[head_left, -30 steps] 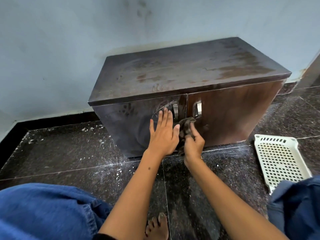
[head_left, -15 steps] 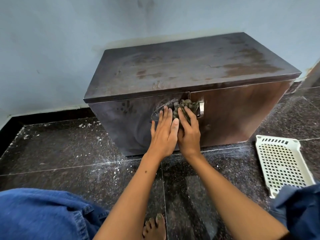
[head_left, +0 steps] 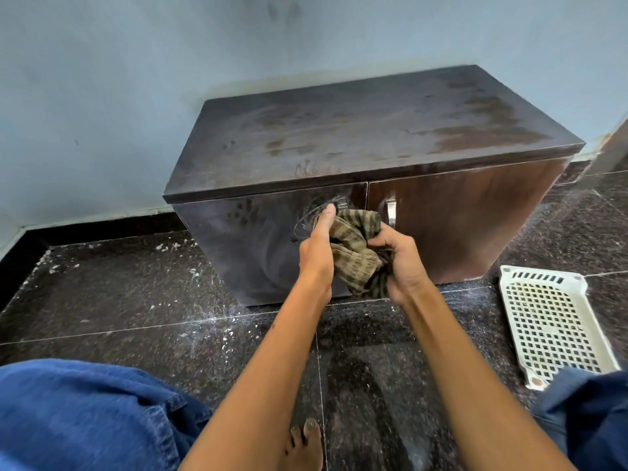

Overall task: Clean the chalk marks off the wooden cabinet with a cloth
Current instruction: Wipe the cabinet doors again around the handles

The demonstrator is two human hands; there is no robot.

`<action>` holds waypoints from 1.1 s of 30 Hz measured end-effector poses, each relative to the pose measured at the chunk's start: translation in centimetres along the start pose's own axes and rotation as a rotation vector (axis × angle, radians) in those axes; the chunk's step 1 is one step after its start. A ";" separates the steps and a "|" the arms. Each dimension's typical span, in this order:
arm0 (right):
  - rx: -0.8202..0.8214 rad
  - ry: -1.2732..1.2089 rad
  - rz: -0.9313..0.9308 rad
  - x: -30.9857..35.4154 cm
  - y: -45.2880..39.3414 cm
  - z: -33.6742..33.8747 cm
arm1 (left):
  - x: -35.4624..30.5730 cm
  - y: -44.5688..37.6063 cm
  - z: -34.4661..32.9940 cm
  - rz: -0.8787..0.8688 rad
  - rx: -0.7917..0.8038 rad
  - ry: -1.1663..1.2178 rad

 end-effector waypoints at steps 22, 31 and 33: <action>-0.306 1.031 0.354 0.3 0.5 -1.7 | -2.9 1.5 -0.7 -0.025 -0.045 0.036; -0.702 0.434 0.432 -1.0 0.9 1.4 | -2.9 1.6 0.0 0.002 0.146 -0.059; -0.777 0.716 0.716 1.1 1.2 0.1 | -2.9 0.9 1.0 -0.063 0.017 -0.046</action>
Point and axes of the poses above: each hand's wrist, its own y-axis away from the middle knuckle, its own z-axis out of the back of the hand, x = y × z, the point moved 4 cm from there along -y, towards the middle knuckle, and after that the axes turned 9 degrees about x, right-handed, at the moved point
